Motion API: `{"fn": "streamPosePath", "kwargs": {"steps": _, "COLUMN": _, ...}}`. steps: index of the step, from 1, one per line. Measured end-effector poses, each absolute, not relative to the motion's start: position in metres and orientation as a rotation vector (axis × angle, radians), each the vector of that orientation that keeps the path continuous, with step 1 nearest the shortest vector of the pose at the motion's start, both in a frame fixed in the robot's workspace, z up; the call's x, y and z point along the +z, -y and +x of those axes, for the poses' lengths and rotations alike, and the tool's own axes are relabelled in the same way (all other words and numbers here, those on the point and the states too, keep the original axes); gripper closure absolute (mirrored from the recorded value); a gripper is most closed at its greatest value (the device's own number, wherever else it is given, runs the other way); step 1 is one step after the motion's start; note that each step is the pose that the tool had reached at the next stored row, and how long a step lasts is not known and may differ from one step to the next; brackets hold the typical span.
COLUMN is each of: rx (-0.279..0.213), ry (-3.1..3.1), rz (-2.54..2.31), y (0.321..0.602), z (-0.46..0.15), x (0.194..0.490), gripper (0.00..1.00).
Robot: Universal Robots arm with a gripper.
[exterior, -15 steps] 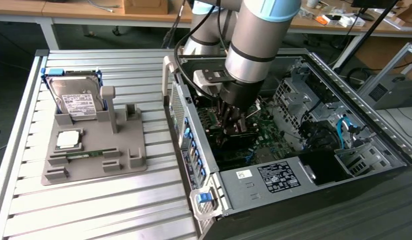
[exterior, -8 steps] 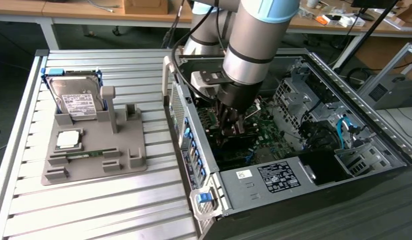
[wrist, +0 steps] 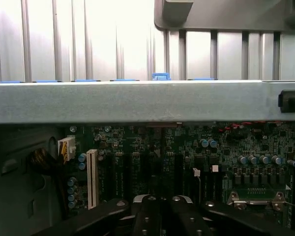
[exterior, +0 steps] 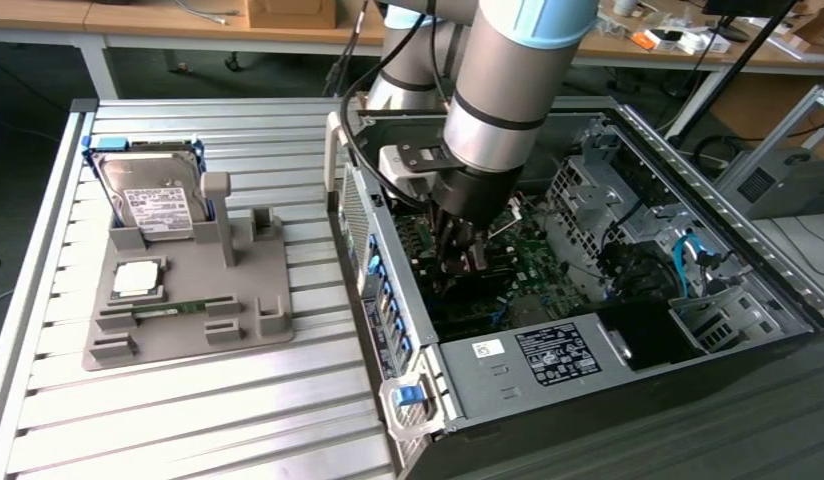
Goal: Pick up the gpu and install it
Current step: 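Press down on the gpu until it lock into place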
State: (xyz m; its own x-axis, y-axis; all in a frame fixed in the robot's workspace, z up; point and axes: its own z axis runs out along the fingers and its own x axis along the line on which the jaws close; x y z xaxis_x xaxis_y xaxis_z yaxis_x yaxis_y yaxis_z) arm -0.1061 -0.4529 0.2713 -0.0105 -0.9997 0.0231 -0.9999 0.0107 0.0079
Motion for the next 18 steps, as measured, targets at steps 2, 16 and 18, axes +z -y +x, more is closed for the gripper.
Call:
{"fn": "streamPosePath", "kwargs": {"steps": 2, "rx": 0.016, "ry": 2.218, "rz": 2.194, "y": 0.453, "z": -0.102, "x": 0.271, "gripper": 0.89}}
{"fn": "streamPosePath", "kwargs": {"steps": 16, "rx": 0.013, "ry": 2.216, "rz": 2.193, "y": 0.453, "z": -0.083, "x": 0.290, "gripper": 0.89}}
{"fn": "streamPosePath", "kwargs": {"steps": 18, "rx": 0.008, "ry": 2.213, "rz": 2.191, "y": 0.453, "z": -0.073, "x": 0.290, "gripper": 0.89}}
